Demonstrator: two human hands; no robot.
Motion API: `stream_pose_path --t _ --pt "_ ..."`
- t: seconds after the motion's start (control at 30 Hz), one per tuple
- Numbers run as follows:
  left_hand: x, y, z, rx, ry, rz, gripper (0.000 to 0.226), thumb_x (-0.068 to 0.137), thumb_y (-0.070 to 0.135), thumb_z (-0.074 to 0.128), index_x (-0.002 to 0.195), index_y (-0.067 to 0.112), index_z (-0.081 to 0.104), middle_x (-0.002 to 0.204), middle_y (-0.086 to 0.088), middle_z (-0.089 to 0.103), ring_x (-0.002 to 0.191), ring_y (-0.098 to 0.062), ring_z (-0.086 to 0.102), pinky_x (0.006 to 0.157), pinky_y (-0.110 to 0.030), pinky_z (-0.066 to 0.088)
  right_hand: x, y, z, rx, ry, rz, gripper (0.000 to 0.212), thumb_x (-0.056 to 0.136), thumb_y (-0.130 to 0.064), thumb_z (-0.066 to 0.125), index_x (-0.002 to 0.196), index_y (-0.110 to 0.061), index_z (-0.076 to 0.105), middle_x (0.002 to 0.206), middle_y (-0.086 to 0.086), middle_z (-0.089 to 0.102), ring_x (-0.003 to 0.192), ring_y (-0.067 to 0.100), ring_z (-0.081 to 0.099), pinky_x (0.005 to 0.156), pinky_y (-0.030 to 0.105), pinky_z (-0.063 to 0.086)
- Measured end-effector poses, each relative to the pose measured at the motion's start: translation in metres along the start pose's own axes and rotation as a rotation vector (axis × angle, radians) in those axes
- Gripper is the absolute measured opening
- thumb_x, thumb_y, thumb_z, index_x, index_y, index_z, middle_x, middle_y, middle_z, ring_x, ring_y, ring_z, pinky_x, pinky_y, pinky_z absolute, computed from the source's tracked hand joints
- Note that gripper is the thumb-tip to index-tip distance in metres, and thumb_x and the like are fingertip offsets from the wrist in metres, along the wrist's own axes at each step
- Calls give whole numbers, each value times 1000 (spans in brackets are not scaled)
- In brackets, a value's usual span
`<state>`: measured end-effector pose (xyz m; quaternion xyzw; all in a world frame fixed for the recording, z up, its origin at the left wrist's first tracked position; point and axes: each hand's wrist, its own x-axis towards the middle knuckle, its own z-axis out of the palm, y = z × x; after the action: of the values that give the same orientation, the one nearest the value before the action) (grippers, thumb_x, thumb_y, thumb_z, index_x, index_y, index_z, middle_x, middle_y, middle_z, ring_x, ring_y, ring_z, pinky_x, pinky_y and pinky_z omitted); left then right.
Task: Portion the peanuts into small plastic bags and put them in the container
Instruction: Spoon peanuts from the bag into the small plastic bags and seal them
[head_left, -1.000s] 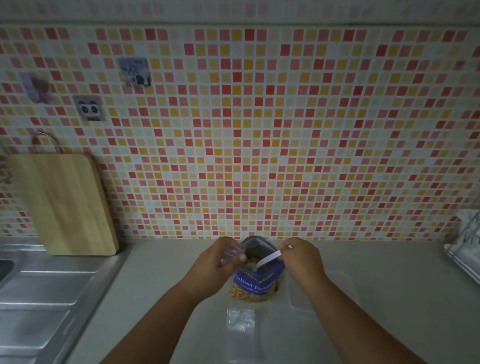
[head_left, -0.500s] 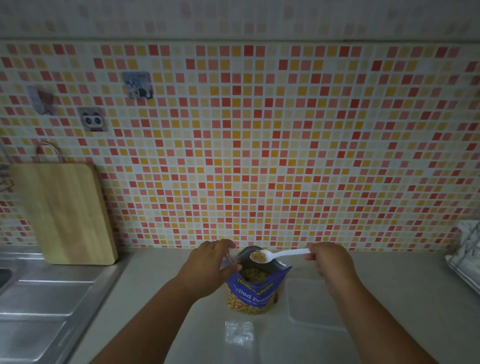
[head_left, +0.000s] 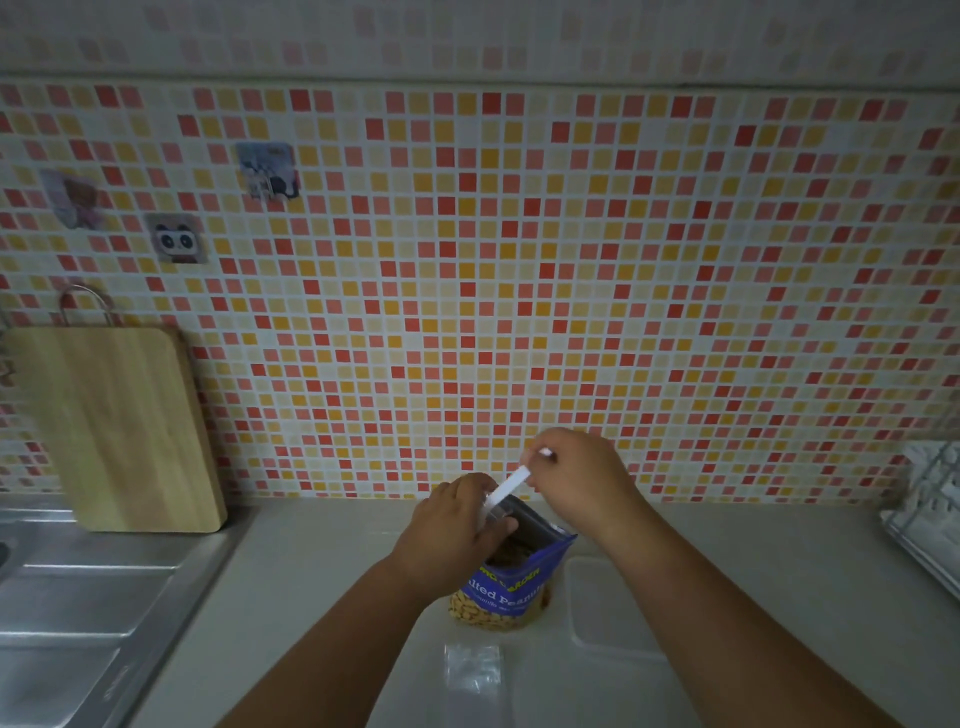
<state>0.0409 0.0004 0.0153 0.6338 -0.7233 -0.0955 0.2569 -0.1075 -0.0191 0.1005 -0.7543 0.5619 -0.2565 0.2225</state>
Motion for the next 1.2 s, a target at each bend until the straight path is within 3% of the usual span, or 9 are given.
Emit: stream_pose_path --t 0.07,0.13,0.23,0.37,0.47,0.57,0.67,1.0,1.2 --pt "-2 1 0 -92 11 -46 45 92 45 48 128 20 41 125 -1 54 106 -18 49 88 -30 42 -4 -12 -3 -184 67 -158 23 96 -24 44 106 -20 64 97 2 66 72 14 53 53 18 36" --pt "-3 -4 -5 -150 27 -106 46 92 44 49 130 21 40 128 -1 53 110 -18 50 92 -32 45 -9 -16 -15 -234 226 -240 21 96 -24 43 103 -20 63 91 2 62 72 13 52 54 20 37" --pt "-5 -17 -12 -130 42 -153 44 92 45 48 129 23 40 129 0 52 113 -17 49 92 -32 45 -8 -7 -25 -190 349 -195 20 94 -20 43 98 -15 63 84 2 61 70 14 52 57 25 41" --pt "-7 -26 -11 -99 -49 -157 43 92 48 46 127 24 41 130 -2 52 114 -18 48 93 -34 47 -5 12 12 -407 38 -23 18 88 -18 54 103 -17 63 91 4 59 78 17 56 64 25 44" --pt "-9 -23 -8 -144 -94 -174 44 92 46 47 128 22 39 134 -4 48 116 -20 50 91 -30 48 -8 27 50 -504 -94 36 26 85 -24 59 110 -18 62 107 7 60 100 23 55 79 29 45" --pt "-10 -21 -6 -163 -86 -178 44 93 44 47 130 21 38 136 -5 47 118 -21 49 90 -27 46 -11 33 68 -383 -68 164 26 91 -23 46 111 -21 63 110 7 60 101 23 56 85 30 47" --pt "-10 -21 -4 -169 -74 -182 44 93 43 47 130 21 38 137 -5 46 119 -20 48 92 -28 45 -6 33 69 -354 -78 222 23 89 -25 52 107 -22 66 106 4 65 96 22 59 87 32 50" --pt "-11 -21 3 -209 -60 -191 44 93 43 47 130 22 37 136 -4 45 119 -20 47 95 -30 46 -14 42 73 -350 26 203 25 93 -26 44 109 -29 63 107 -3 67 102 19 57 85 31 33" --pt "-10 -22 1 -227 -77 -194 44 93 43 47 130 22 37 134 -5 45 116 -20 49 92 -29 46 -12 48 78 -247 5 299 30 95 -26 39 110 -30 65 110 -5 67 102 18 59 90 31 38"
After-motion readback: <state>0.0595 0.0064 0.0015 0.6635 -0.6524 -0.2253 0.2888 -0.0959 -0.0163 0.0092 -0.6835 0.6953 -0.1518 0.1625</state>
